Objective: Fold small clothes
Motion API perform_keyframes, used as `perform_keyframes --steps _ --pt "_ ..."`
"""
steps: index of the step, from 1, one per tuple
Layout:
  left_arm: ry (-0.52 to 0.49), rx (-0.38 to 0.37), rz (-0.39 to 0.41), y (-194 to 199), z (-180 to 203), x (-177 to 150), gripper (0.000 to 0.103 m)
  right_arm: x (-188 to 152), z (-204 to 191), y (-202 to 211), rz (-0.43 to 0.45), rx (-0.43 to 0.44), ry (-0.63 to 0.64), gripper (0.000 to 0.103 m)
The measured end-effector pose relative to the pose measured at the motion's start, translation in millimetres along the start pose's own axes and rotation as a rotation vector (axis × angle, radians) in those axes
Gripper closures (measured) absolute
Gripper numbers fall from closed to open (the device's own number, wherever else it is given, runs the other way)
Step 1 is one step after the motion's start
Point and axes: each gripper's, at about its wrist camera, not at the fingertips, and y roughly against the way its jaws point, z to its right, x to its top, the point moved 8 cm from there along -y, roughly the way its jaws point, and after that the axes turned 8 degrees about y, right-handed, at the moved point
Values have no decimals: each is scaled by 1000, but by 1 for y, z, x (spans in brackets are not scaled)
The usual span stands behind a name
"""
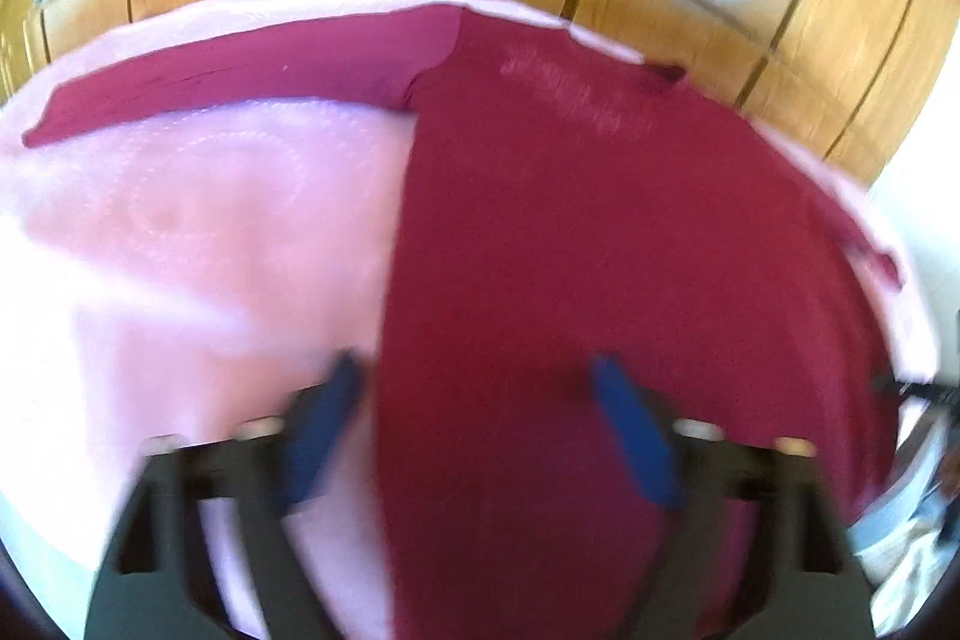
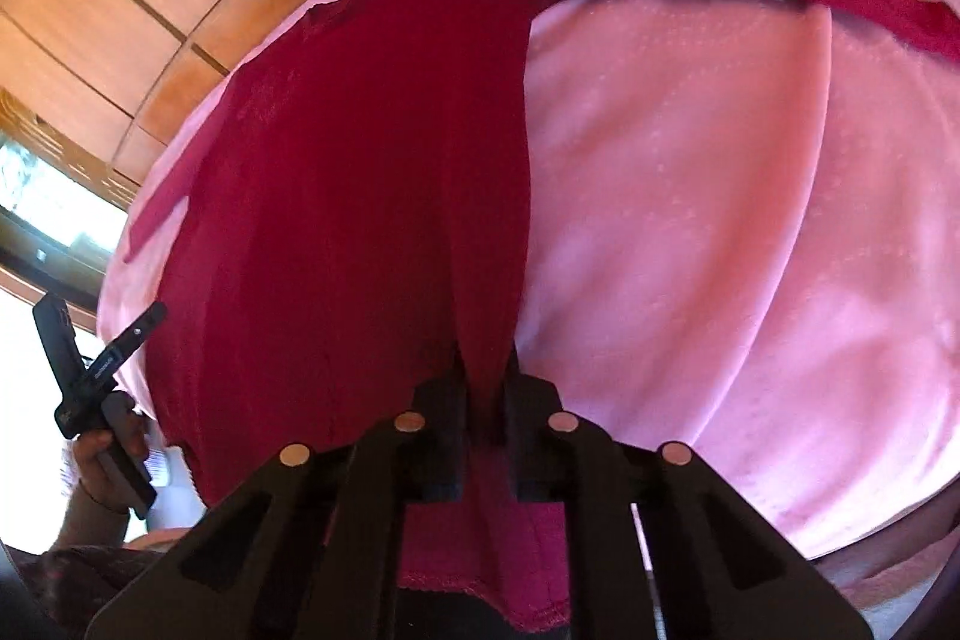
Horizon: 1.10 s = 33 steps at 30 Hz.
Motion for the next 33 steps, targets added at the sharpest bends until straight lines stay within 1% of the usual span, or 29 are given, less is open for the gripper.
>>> perform_keyframes --steps 1,2,3,5,7,8,11,12,13,14,15,16,17,18,19,20,21,22,23,24,25,26,27,28,29,31,33 --pt "-24 1 2 2 0 -2 52 0 -4 9 10 -15 30 96" --pt "-30 -5 -4 5 -1 -4 62 3 -4 10 17 -24 48 96" --pt "-29 -3 -9 7 -4 -6 69 2 -5 17 24 -45 75 96" --pt "-45 0 -14 9 -9 -9 75 -1 -1 13 5 -91 101 97" --pt "-38 -11 -22 11 -14 -13 75 -17 6 -3 -44 -124 95 97" --pt "-33 -15 -26 11 -15 -12 75 -23 7 -11 -55 -117 79 97" --pt "-4 -26 -39 18 -18 -12 75 -22 8 -11 -35 -75 28 95" --pt "17 -39 -30 23 -17 -9 74 -21 10 -9 -31 -66 23 95" --pt "26 -44 -13 26 -14 -5 71 -21 10 -9 -30 -49 18 91" --pt "30 -49 15 32 -11 0 61 -21 10 -7 -26 -34 11 88" --pt "23 -54 52 39 -6 7 50 -19 14 -1 -3 -24 -11 77" --pt "10 -56 84 44 1 14 45 -16 19 5 22 -17 -36 63" --pt "-2 -57 106 46 7 19 36 -9 26 14 57 -7 -75 59" --pt "-18 -63 128 48 15 25 30 -4 35 22 95 0 -117 55" --pt "-37 -84 141 47 27 31 29 5 50 32 143 5 -178 50" --pt "-52 -105 136 42 39 35 29 12 66 41 185 6 -241 48" --pt "-63 -120 119 34 50 38 28 19 91 49 238 10 -328 45" --pt "-68 -126 102 27 57 39 28 23 110 57 272 13 -386 45" --pt "-71 -131 82 18 65 40 26 29 131 61 311 18 -455 45" --pt "-72 -132 66 9 72 41 19 36 159 66 364 27 -544 45" --pt "-72 -133 50 -2 80 44 17 42 177 68 397 27 -605 45" --pt "-68 -128 48 -6 84 44 12 46 196 70 428 30 -666 45" --pt "-62 -122 47 -11 87 46 10 50 215 71 461 39 -728 46" --pt "-58 -123 39 -19 92 49 10 55 235 71 498 52 -796 46" --pt "-58 -117 33 -24 94 51 10 59 252 70 521 47 -846 46" --pt "-56 -83 18 -37 95 51 9 67 280 66 552 30 -926 46" --pt "-48 -67 -8 -48 93 47 9 76 304 60 571 15 -987 46"
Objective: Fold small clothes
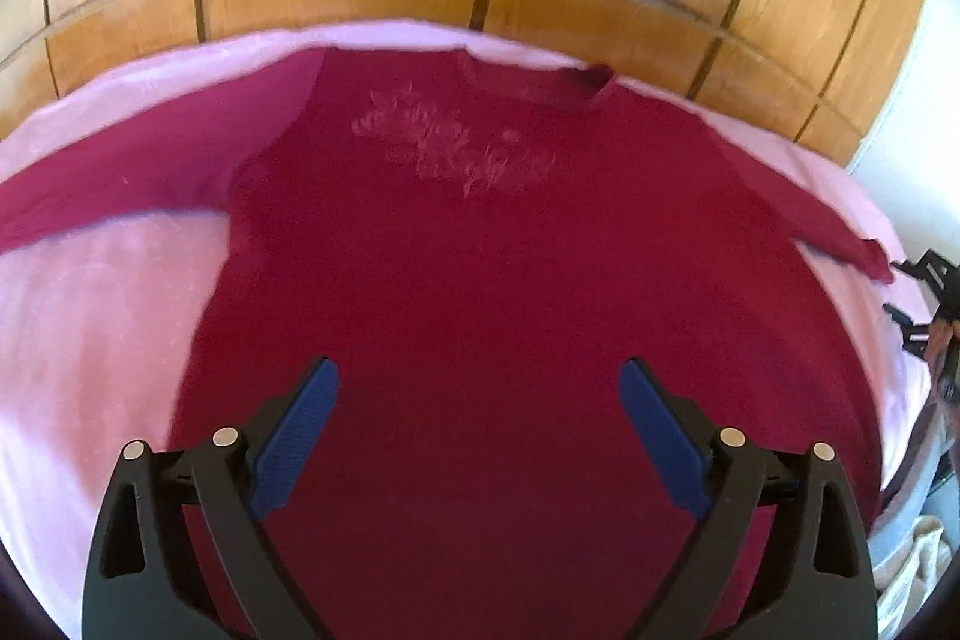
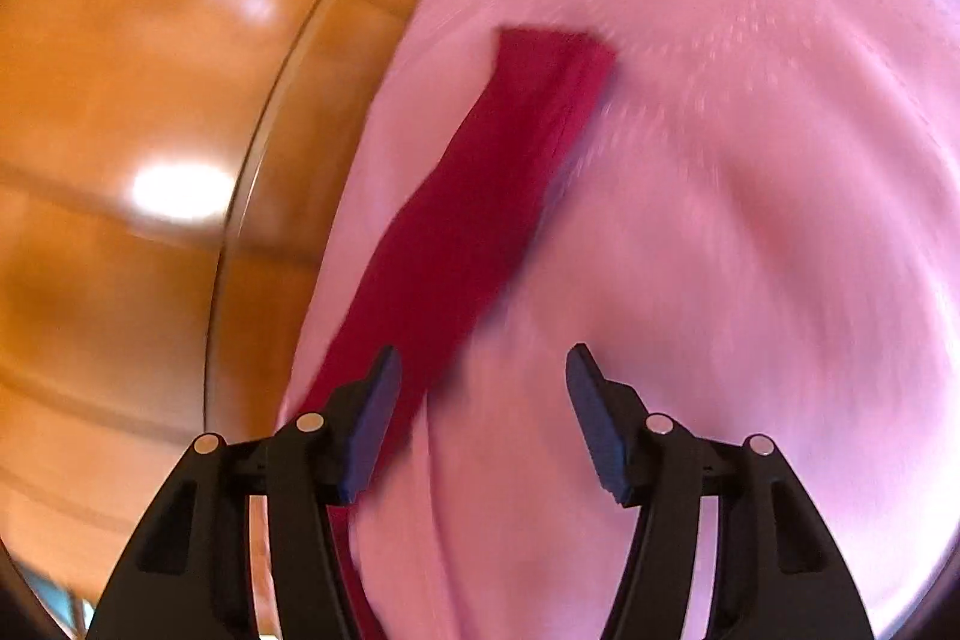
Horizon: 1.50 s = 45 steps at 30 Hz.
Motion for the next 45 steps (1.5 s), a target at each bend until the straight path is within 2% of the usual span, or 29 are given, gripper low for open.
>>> perform_keyframes --steps 2,6,8,9,10,13,16,20,21,23,28,33,35,37,38,40,43,45 --pt "26 5 -36 -14 -8 -9 6 9 1 -12 17 -20 -13 47" --pt "-36 33 29 -18 -6 -16 4 38 -2 -29 25 -89 47 48" --pt "-37 36 36 -20 -6 -15 4 40 -11 -41 7 -148 110 62" --pt "-32 31 34 -21 -7 -13 4 41 -13 -46 -2 -187 151 83" --pt "-31 28 33 -22 -8 -13 4 37 -20 -47 -2 -201 177 94" --pt "-28 19 44 -21 -8 -13 4 39 -55 -35 35 -147 264 96" --pt "-26 15 49 -21 -7 -13 4 23 -110 -21 38 -40 383 96" --pt "-24 11 49 -20 -8 -13 4 -32 -197 -25 -27 98 568 96" --pt "-24 11 48 -19 -8 -13 4 -57 -224 -32 -60 141 617 96" --pt "-29 14 39 -18 -7 -13 4 -101 -260 -48 -109 173 706 96" --pt "-11 -22 36 -12 -8 -3 4 -217 -320 -96 -278 256 816 96" --pt "87 -106 123 15 -21 22 3 -324 -349 -144 -440 259 934 96" --pt "112 -122 164 23 -28 35 4 -360 -350 -160 -495 244 979 91" --pt "114 -108 182 25 -34 45 3 -378 -349 -164 -525 251 997 74" --pt "108 -111 165 23 -34 48 3 -383 -349 -162 -529 262 1002 69" --pt "95 -107 93 15 -34 52 3 -378 -349 -157 -512 275 1005 49" --pt "105 -107 60 5 -32 59 3 -364 -334 -132 -466 296 990 36" --pt "138 -135 8 -6 -29 64 4 -350 -318 -113 -434 283 990 27"
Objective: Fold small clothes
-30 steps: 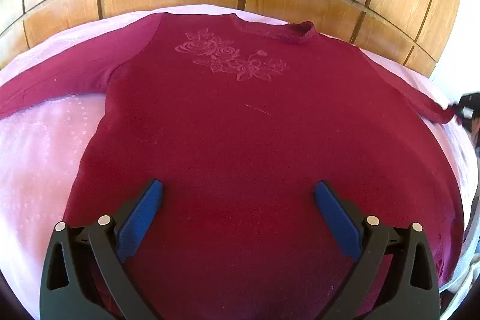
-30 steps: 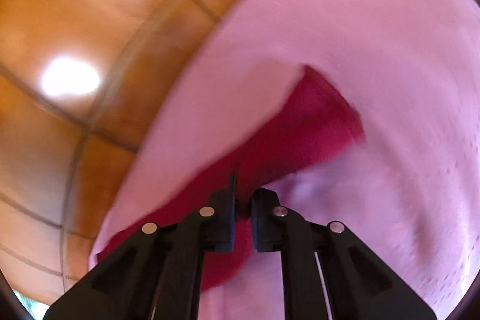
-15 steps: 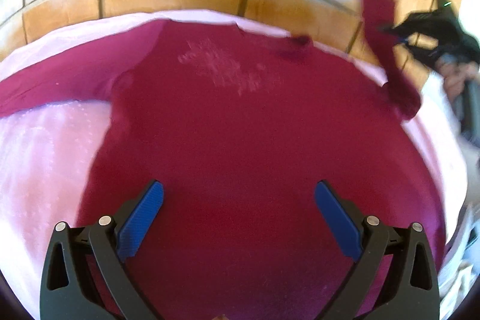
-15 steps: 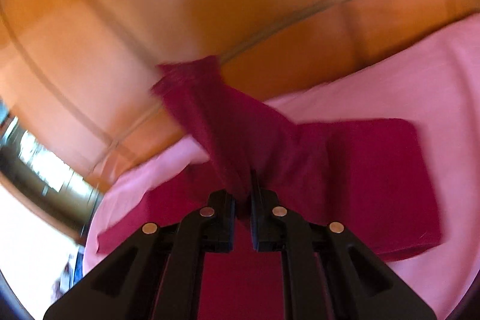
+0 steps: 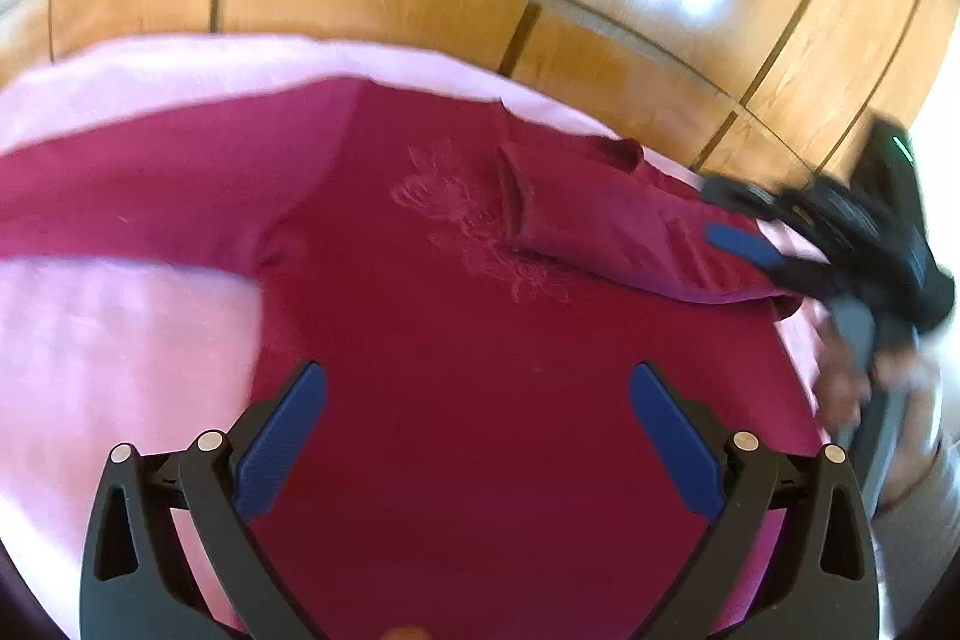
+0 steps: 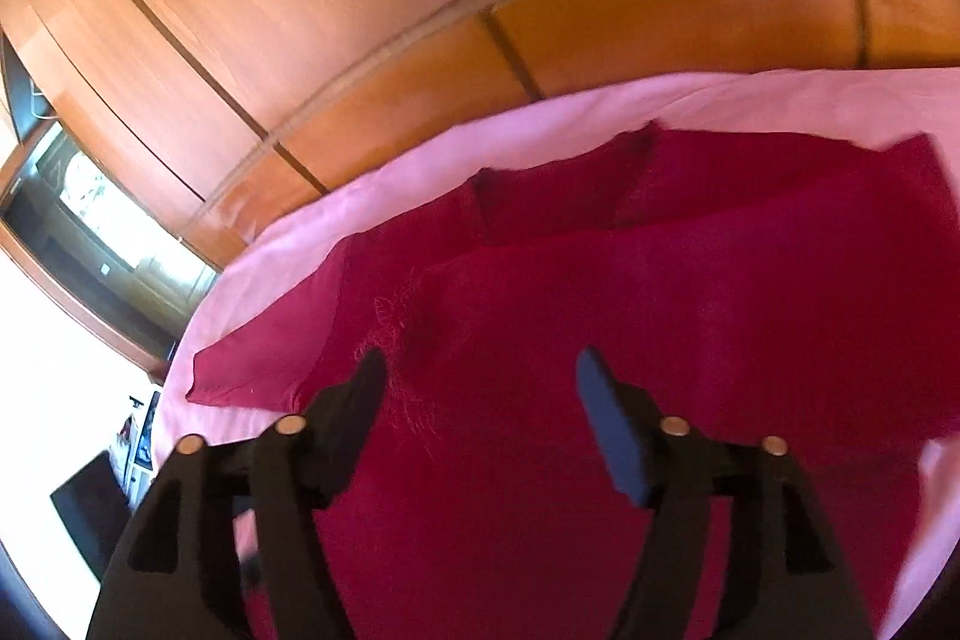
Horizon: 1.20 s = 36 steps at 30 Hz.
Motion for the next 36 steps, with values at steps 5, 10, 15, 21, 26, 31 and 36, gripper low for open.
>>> perform_keyframes --steps 5,10,15,21,26,31,36 --pt "41 9 -19 -23 7 16 4 -34 54 34 -16 -179 -8 15" --pt "77 -60 -70 -49 22 37 4 -69 84 29 -7 -163 -69 11" --pt "105 -87 -89 -78 32 58 10 -70 83 25 94 -140 -30 2" --pt "109 -98 -135 -114 42 67 44 -71 89 32 118 -104 -48 2" --pt "40 -121 -99 -117 58 78 85 -73 88 38 118 -109 -41 2" --pt "95 -130 51 -81 40 110 97 -75 89 38 120 -103 -43 2" --pt "46 -12 28 -89 11 104 103 -75 89 39 121 -105 -43 2"
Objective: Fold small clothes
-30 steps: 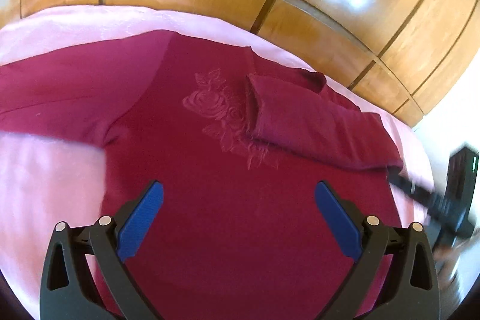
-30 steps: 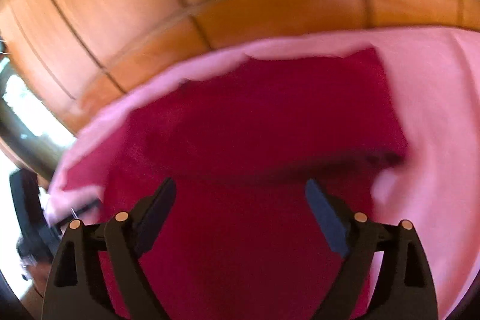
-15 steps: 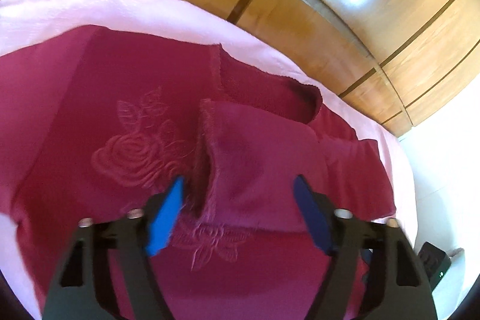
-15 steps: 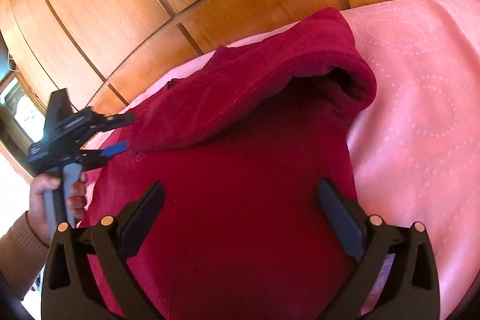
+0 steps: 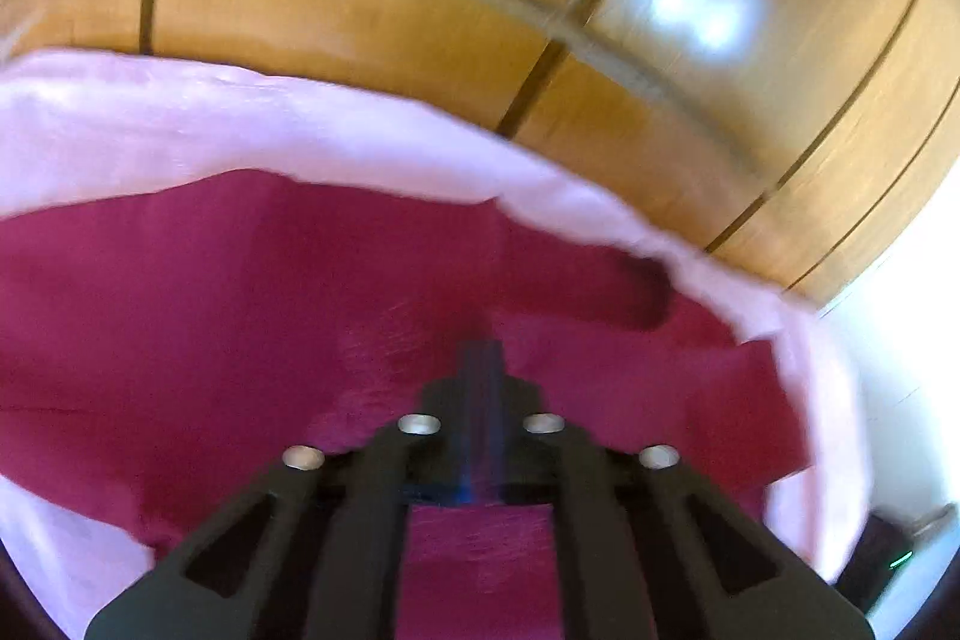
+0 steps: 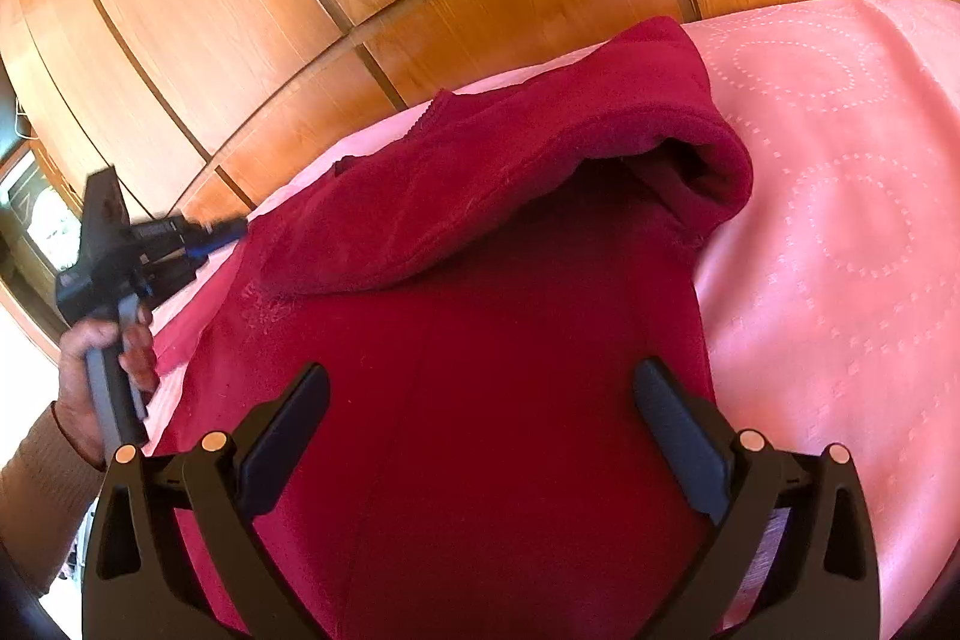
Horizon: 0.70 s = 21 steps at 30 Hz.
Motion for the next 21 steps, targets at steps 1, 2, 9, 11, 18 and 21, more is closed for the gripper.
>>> perform_keyframes --steps 1,2,9,11,18,21 --pt "7 -7 -38 -6 -3 -7 103 0 0 0 0 0 -1 2" --pt "35 -45 -85 -11 -3 -14 103 0 0 0 0 1 -1 2" --pt "147 -167 -71 -7 4 -28 36 0 0 1 1 1 -4 2" --pt "161 -177 -79 -7 9 -28 36 -1 1 2 2 1 -3 2" --pt "220 -264 -25 11 14 -25 36 -1 2 4 7 12 -11 2" --pt "287 -312 -24 13 13 -24 36 -2 3 5 8 15 -12 2"
